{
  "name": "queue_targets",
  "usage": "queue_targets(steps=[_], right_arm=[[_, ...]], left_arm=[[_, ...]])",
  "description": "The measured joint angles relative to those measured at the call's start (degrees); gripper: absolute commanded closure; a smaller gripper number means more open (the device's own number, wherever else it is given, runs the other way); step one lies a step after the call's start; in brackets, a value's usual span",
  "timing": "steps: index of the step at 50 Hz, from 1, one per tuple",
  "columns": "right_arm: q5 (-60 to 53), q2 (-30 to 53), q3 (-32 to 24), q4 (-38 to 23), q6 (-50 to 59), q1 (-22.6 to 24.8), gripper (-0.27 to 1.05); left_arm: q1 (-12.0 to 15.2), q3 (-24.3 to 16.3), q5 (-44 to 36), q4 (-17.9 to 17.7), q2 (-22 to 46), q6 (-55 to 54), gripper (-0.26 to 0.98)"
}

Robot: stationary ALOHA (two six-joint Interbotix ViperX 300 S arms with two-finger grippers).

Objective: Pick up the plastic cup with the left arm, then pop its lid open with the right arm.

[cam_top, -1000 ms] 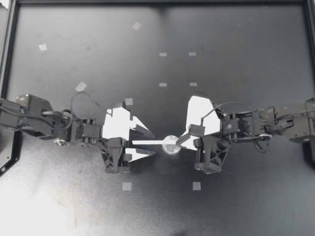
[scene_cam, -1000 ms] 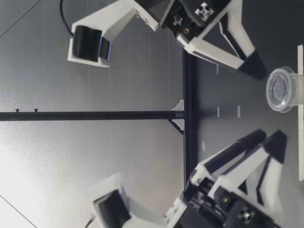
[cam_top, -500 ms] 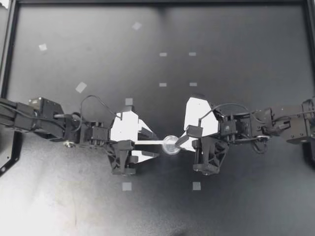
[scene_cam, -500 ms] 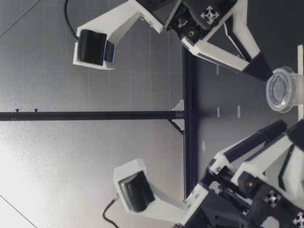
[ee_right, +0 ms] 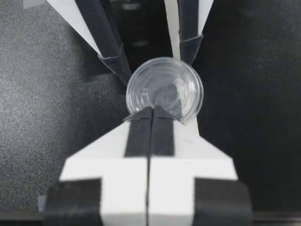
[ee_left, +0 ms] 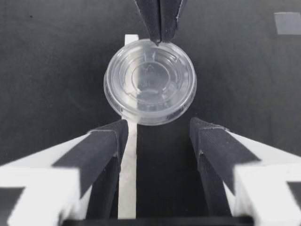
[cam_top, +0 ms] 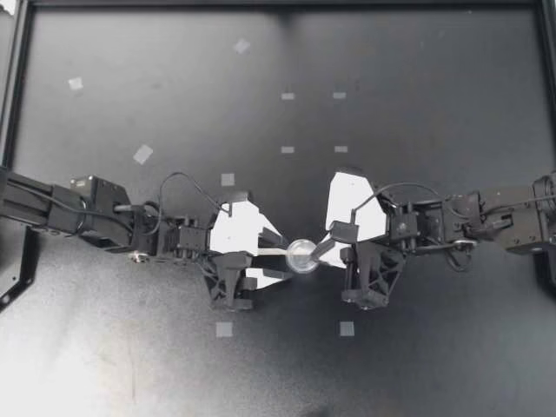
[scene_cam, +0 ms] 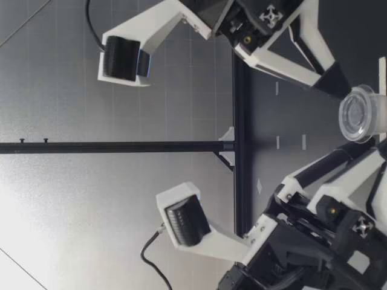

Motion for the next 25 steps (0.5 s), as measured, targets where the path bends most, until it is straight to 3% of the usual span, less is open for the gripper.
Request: queue_targets(steps=[25], right_arm=[[0.09, 1.67, 0.88, 0.00, 1.76, 0.09, 0.84]], left_arm=[[0.00, -0.53, 0.00, 0.00, 0.00, 0.00, 0.16]])
